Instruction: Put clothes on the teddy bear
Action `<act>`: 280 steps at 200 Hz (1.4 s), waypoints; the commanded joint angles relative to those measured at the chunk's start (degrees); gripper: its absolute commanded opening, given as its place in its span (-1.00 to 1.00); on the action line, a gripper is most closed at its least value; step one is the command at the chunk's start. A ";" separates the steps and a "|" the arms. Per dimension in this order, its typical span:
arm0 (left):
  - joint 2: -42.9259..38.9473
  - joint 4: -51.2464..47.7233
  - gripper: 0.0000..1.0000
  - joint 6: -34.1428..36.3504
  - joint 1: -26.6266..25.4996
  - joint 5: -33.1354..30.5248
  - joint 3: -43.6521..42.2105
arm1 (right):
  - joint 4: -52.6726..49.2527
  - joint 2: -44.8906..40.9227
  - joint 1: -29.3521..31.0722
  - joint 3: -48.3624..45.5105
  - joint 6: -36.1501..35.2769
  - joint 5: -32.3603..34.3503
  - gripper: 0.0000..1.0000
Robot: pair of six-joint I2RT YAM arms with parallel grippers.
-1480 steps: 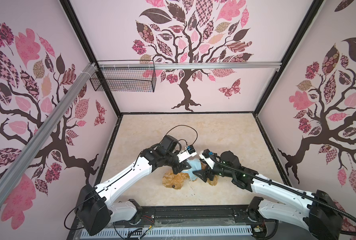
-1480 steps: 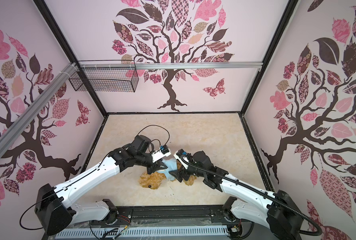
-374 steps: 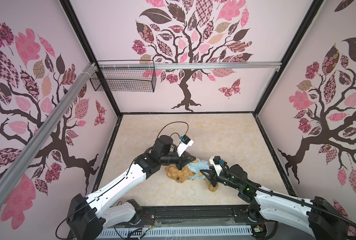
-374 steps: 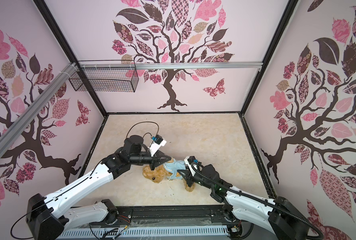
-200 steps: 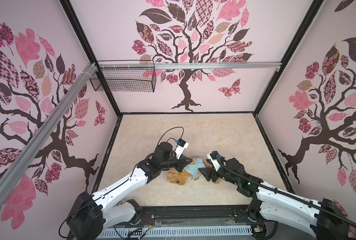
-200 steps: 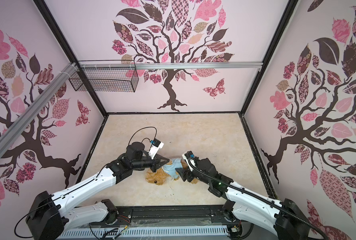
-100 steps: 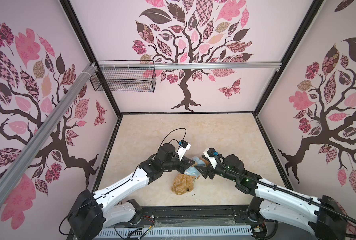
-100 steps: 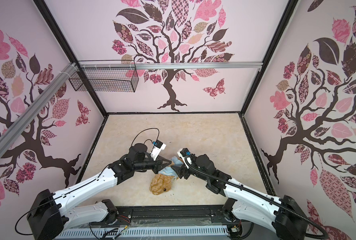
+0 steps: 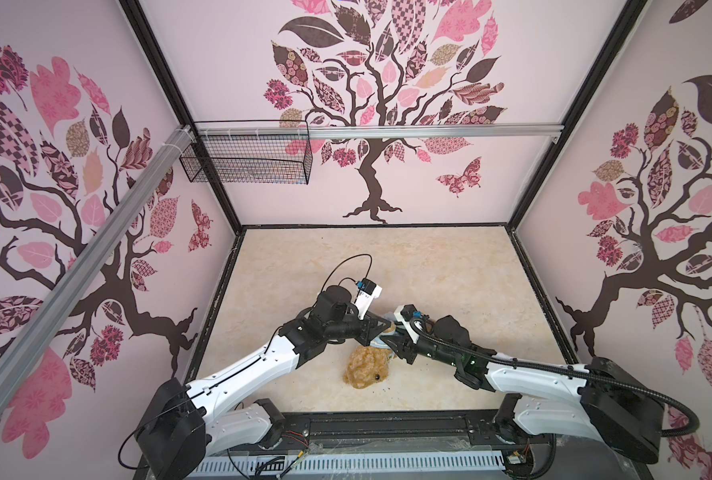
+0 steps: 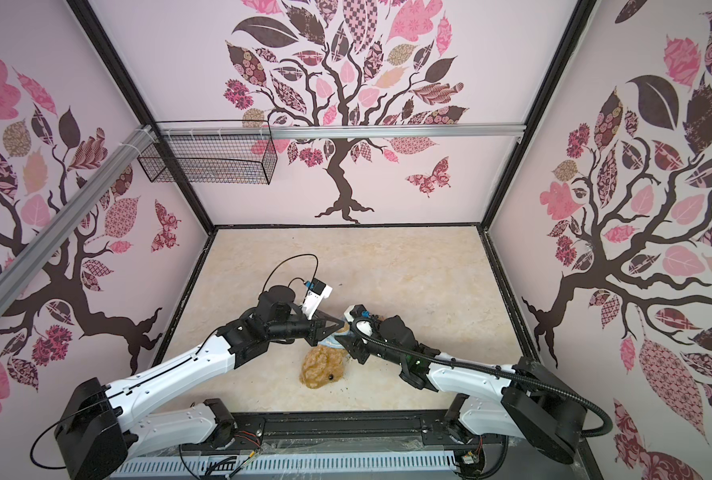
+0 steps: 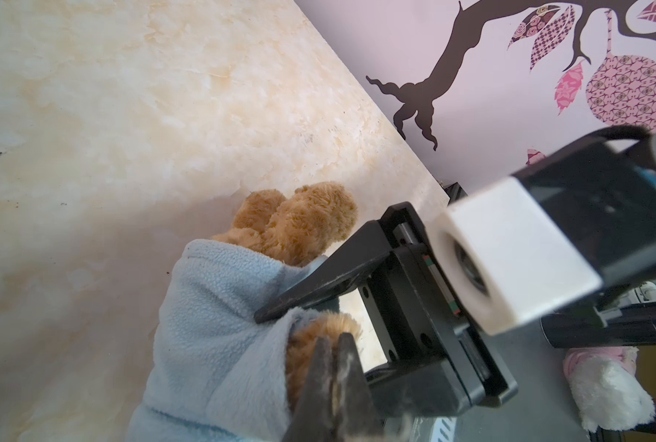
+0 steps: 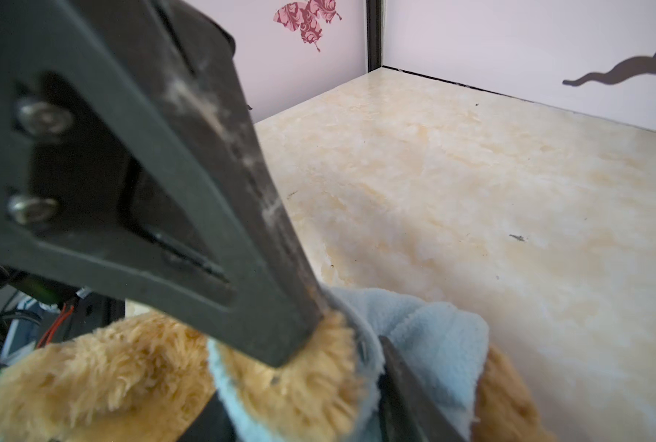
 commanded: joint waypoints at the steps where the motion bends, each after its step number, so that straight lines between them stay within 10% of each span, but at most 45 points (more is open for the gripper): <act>1: -1.57 4.67 -1.00 -3.43 -0.28 5.00 6.99 | 2.26 3.96 -0.03 -3.88 2.46 5.53 -0.06; 177: 2.65 9.51 -1.00 -5.15 4.31 11.52 2.64 | 0.86 -3.68 -0.02 1.05 0.58 -1.19 0.51; 280: 3.09 14.38 -1.00 -8.75 6.28 13.33 1.97 | 0.44 5.64 -0.24 -2.69 6.03 7.51 0.11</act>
